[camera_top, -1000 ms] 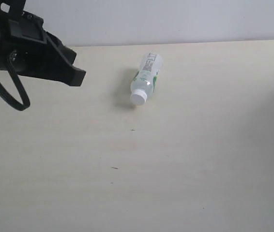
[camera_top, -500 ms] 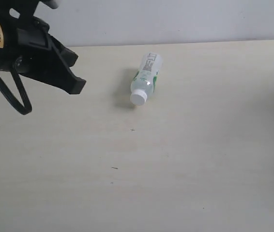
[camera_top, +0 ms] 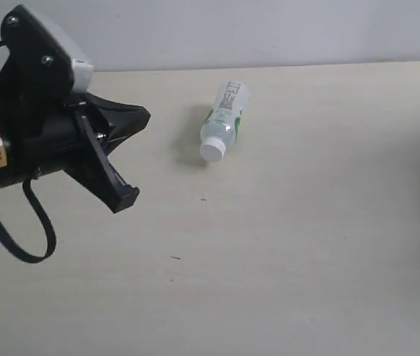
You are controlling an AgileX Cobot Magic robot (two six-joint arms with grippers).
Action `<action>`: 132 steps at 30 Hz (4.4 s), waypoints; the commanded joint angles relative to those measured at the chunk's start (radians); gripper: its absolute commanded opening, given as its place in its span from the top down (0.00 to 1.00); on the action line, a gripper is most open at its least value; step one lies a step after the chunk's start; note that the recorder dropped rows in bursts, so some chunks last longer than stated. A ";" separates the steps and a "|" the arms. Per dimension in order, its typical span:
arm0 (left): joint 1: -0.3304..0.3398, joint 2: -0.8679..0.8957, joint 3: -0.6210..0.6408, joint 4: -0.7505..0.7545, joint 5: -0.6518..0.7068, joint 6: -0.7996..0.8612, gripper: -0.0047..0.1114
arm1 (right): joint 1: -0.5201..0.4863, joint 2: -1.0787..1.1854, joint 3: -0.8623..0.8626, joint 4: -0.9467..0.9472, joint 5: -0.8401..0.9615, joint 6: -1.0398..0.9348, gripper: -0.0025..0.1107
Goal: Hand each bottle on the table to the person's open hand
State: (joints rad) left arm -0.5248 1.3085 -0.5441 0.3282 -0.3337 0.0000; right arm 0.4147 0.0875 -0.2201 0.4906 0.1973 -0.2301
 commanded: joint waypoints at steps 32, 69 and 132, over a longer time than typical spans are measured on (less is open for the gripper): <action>0.025 -0.797 0.495 -0.057 -0.195 -0.138 0.96 | 0.003 -0.005 0.004 0.000 -0.005 -0.001 0.98; 0.028 -0.102 -0.190 -0.390 0.259 -0.050 0.96 | 0.003 -0.005 0.004 0.000 -0.009 -0.001 0.98; 0.105 1.151 -1.677 -0.415 1.217 -0.107 0.27 | 0.003 -0.005 0.004 0.000 -0.009 -0.001 0.98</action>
State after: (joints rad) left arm -0.4137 2.4486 -2.2095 -0.0704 0.9170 -0.1175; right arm 0.4147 0.0875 -0.2201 0.4906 0.1938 -0.2301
